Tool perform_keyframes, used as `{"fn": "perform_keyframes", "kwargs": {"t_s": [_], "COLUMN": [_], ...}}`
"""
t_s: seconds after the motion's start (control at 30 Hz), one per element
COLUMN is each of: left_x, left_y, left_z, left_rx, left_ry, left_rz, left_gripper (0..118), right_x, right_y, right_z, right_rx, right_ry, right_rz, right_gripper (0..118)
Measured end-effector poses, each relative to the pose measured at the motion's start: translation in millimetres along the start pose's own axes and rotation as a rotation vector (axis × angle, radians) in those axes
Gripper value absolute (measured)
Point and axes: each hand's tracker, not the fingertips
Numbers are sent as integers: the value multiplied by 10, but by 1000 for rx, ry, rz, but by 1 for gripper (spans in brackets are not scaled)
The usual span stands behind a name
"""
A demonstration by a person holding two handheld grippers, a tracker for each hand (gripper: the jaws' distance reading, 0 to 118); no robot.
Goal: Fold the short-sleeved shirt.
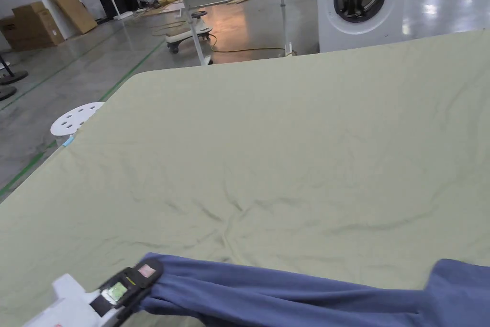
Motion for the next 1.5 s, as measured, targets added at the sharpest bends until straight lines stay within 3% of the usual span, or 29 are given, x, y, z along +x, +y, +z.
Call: {"fn": "perform_keyframes", "kwargs": {"t_s": [0.2,0.33,0.43,0.57,0.63,0.7,0.77,0.8,0.83,0.87,0.93,1.17,1.27,1.33,1.5], "left_x": [492,784,1005,1218,1260,1366,1359,1326,1303,1254,1205,1016,1184,1152,891], "left_y": [-6,-635,-1293,-1881,-1999,-2031,-1972,-1903,-1805,-1752,-1700,-2007,-2090,-1937,-1624], "left_z": [-9,-557,-1064,-1406,-1516,-1580,-1539,-1512,-1458,-1436,-1398,-1680,-1610,-1507,-1463], "left_rx": [-21,-259,-427,-518,-560,-603,-561,-550,-536,-521,-484,-620,-583,-516,-495], "left_ry": [-38,-193,-173,-178,-221,-226,-213,-228,-265,-280,-220,-314,-264,-306,-292], "left_rz": [-287,-280,-355,-433,-469,-551,-541,-518,-462,-425,-420,-224,-288,-288,-75], "left_gripper": [4,4,4,5,6,23,52,49,30,1,1,1,1,1,2], "right_x": [100,97,-65,-83,-55,-47,-35,-32,-31,-31,-7,7,20,39,109], "right_y": [-45,-52,0,-56,-96,-128,-160,-169,-179,-190,-249,-364,-371,-382,-439], "right_z": [-39,-62,-42,98,125,130,113,103,99,96,89,158,195,213,163], "right_rx": [-14,5,10,16,5,16,28,30,32,33,21,-27,-23,-21,-52], "right_ry": [-5,13,19,5,-4,5,5,8,15,21,34,23,14,7,5], "right_rz": [-13,-73,-78,-50,-84,-110,-131,-138,-144,-147,-138,-109,-116,-120,-125], "right_gripper": [0,0,0,0,0,0,0,0,0,0,0,0,0,0,0]}}
